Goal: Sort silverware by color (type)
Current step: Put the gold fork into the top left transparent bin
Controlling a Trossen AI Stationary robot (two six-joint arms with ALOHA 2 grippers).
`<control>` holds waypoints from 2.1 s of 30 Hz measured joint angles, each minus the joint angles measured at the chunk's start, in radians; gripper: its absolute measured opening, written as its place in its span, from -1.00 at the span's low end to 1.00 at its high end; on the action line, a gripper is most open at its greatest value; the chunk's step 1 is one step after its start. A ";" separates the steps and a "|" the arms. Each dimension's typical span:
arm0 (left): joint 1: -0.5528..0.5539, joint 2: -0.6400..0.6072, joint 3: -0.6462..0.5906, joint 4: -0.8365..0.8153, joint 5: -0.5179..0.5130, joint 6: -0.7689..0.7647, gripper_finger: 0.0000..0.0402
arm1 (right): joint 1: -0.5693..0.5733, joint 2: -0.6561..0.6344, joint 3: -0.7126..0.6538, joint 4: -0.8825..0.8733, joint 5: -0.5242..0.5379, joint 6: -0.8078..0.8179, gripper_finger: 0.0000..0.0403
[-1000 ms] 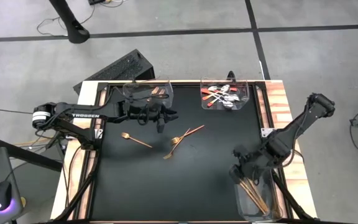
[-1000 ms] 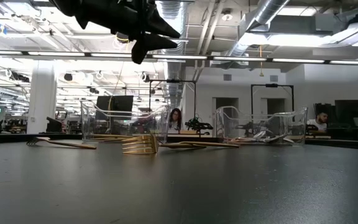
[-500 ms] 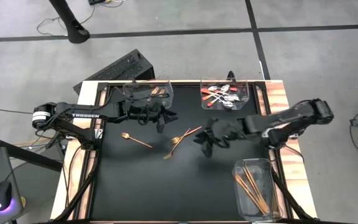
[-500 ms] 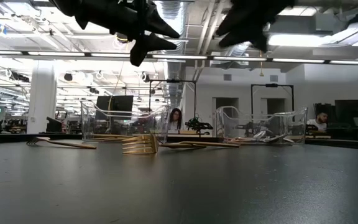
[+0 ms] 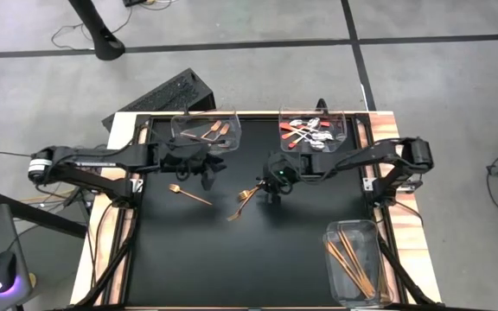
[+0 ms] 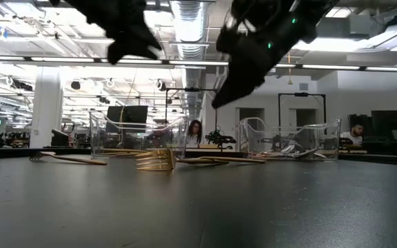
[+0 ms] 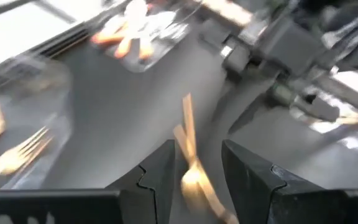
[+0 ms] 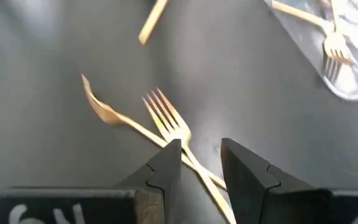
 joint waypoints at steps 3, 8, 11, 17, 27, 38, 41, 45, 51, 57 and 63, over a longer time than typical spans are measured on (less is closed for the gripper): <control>-0.012 -0.039 0.000 -0.090 -0.062 -0.030 -0.41 | -0.030 0.029 0.000 -0.010 -0.001 -0.067 -0.33; -0.040 -0.084 0.000 -0.217 -0.140 -0.096 -0.41 | -0.080 0.074 0.000 -0.049 -0.025 -0.158 -0.33; -0.059 -0.091 -0.001 -0.234 -0.185 -0.120 -0.41 | -0.107 0.098 0.000 -0.090 -0.027 -0.213 -0.33; -0.077 -0.090 -0.001 -0.241 -0.225 -0.129 -0.41 | -0.124 0.135 0.001 -0.119 -0.078 -0.306 -0.33; -0.079 -0.090 -0.001 -0.242 -0.256 -0.123 -0.41 | -0.132 0.218 0.002 -0.096 -0.108 -0.345 -0.33; -0.079 -0.090 -0.001 -0.251 -0.265 -0.100 -0.41 | -0.117 0.219 0.005 -0.144 -0.101 -0.320 -0.79; -0.079 -0.090 -0.001 -0.251 -0.276 -0.096 -0.41 | -0.120 0.221 0.045 -0.222 -0.103 -0.280 -0.92; -0.078 -0.090 -0.001 -0.250 -0.287 -0.096 -0.41 | -0.122 0.223 0.126 -0.337 -0.105 -0.215 -0.92; -0.078 -0.109 -0.001 -0.247 -0.285 -0.100 -0.41 | -0.114 0.223 0.343 -0.482 -0.097 -0.229 -0.92; -0.078 -0.190 -0.001 -0.257 -0.293 -0.103 -0.41 | -0.132 0.224 0.529 -0.440 0.030 -0.413 -0.92; -0.078 -0.268 0.000 -0.341 -0.375 -0.103 -0.41 | -0.229 0.320 0.615 -0.127 0.033 -0.685 -0.92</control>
